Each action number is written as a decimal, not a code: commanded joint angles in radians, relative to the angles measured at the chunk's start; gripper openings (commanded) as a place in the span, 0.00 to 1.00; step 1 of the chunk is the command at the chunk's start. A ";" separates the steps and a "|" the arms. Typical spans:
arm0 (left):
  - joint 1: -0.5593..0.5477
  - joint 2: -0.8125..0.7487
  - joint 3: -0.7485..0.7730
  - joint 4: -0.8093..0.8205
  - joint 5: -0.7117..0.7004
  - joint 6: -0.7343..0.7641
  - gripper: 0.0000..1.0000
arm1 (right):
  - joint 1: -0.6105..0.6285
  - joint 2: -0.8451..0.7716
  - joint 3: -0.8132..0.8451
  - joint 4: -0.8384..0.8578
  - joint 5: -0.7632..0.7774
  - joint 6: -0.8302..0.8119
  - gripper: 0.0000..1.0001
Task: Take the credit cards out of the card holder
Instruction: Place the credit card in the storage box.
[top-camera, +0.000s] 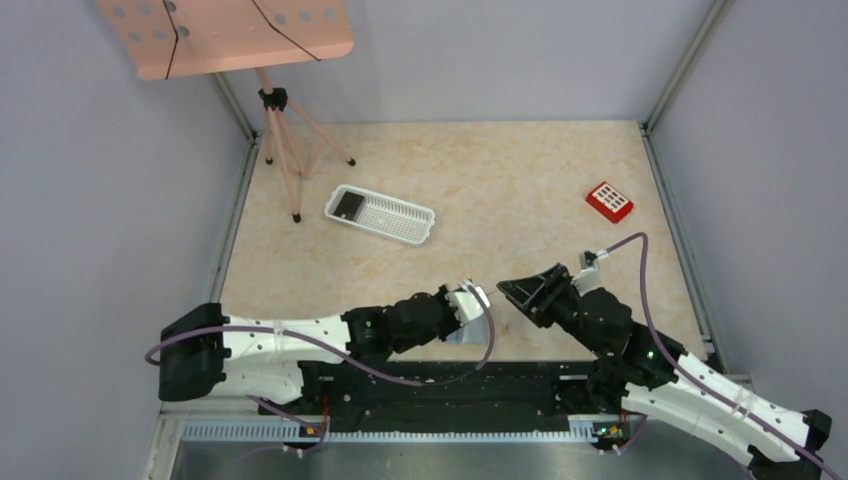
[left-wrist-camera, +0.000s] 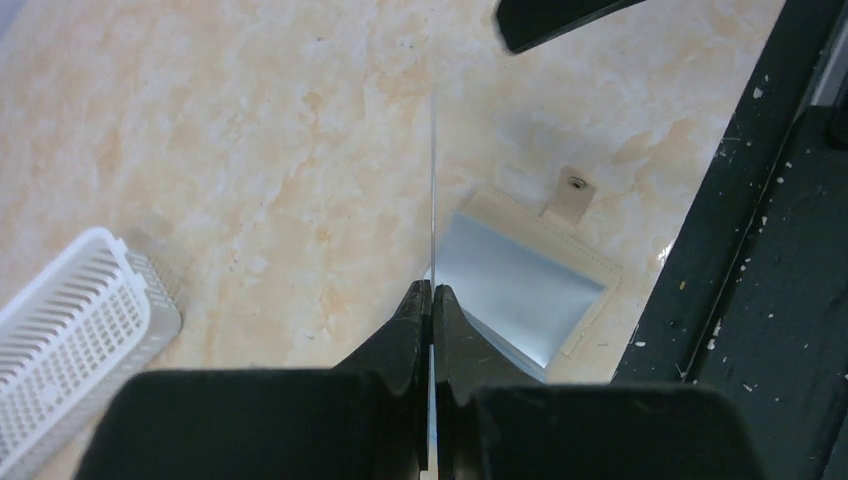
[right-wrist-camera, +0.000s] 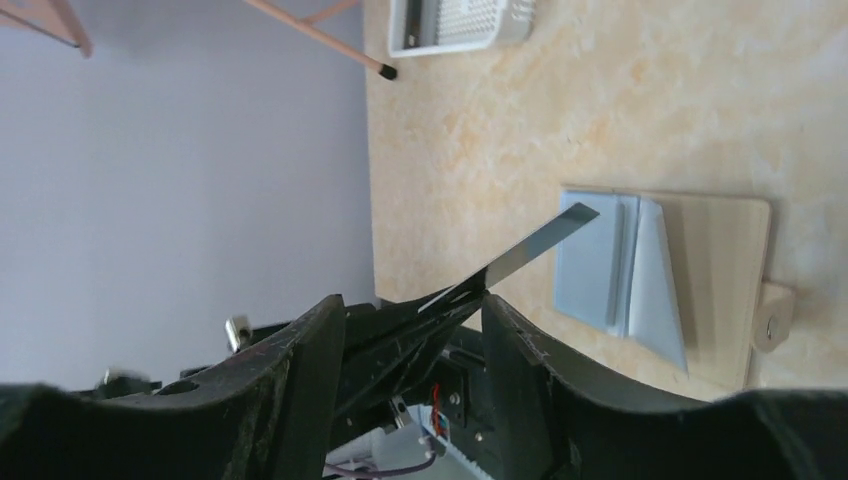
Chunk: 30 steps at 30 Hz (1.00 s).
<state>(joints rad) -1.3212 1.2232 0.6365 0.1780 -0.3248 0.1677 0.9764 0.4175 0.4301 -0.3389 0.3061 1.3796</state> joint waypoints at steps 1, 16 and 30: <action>0.089 -0.063 0.045 -0.024 0.107 -0.248 0.00 | -0.007 -0.121 -0.058 0.083 0.054 -0.213 0.53; 0.549 -0.249 0.057 -0.270 0.231 -0.745 0.00 | -0.007 -0.234 -0.163 0.178 -0.009 -0.346 0.53; 1.131 -0.325 0.080 -0.266 0.308 -0.906 0.00 | -0.007 -0.060 -0.145 0.161 -0.158 -0.537 0.90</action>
<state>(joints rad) -0.3023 0.8558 0.6678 -0.1261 -0.1177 -0.6697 0.9764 0.3126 0.2298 -0.1390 0.1692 0.9520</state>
